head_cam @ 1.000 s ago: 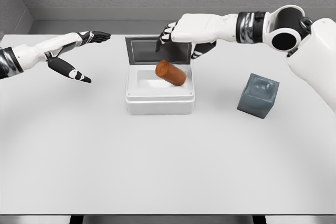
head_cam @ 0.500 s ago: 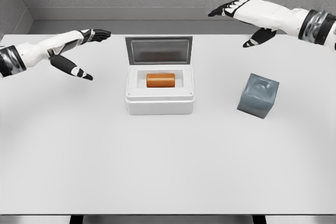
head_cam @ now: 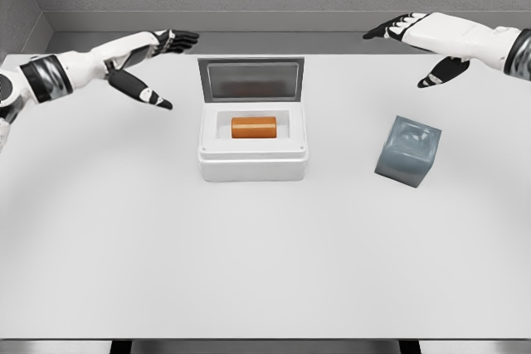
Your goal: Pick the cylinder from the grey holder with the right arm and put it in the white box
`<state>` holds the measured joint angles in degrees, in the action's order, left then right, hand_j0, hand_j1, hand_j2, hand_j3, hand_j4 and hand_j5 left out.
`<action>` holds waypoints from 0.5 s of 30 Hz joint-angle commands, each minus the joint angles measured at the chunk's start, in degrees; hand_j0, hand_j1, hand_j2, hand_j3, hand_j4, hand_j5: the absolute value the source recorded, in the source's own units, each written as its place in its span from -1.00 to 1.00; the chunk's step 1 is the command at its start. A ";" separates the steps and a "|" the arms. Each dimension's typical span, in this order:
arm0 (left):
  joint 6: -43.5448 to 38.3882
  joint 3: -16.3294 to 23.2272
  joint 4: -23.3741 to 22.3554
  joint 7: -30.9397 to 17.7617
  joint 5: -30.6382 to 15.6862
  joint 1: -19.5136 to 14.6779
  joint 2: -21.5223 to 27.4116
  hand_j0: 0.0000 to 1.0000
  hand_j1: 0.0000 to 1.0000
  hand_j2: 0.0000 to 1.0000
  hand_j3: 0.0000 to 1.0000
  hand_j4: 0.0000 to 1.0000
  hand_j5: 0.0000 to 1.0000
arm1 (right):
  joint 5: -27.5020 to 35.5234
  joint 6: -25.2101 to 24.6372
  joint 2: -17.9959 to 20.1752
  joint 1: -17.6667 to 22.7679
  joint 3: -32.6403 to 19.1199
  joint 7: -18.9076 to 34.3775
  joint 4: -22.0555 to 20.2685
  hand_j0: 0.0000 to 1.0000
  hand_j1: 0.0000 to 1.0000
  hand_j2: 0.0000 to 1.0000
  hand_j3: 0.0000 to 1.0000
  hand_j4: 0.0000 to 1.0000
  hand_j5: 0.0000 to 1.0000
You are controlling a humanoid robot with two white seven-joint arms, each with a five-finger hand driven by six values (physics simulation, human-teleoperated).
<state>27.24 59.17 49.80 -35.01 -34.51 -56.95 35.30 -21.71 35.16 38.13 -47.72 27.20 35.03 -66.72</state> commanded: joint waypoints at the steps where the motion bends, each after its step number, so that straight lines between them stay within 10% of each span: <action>1: -0.61 -0.11 -0.67 0.01 -0.21 0.00 -1.37 1.00 1.00 1.00 1.00 1.00 1.00 | 0.35 -0.16 0.01 0.00 -0.05 -0.03 -0.08 1.00 1.00 1.00 1.00 1.00 1.00; 15: -0.70 -0.11 -0.41 0.01 0.32 0.00 -2.95 1.00 1.00 1.00 1.00 1.00 1.00 | 0.35 -0.16 -0.16 -0.35 -0.05 -0.03 -0.08 1.00 1.00 1.00 1.00 1.00 1.00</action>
<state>26.58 59.20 49.30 -35.01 -33.84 -56.95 32.44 -21.70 35.17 37.91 -48.08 27.21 35.03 -66.79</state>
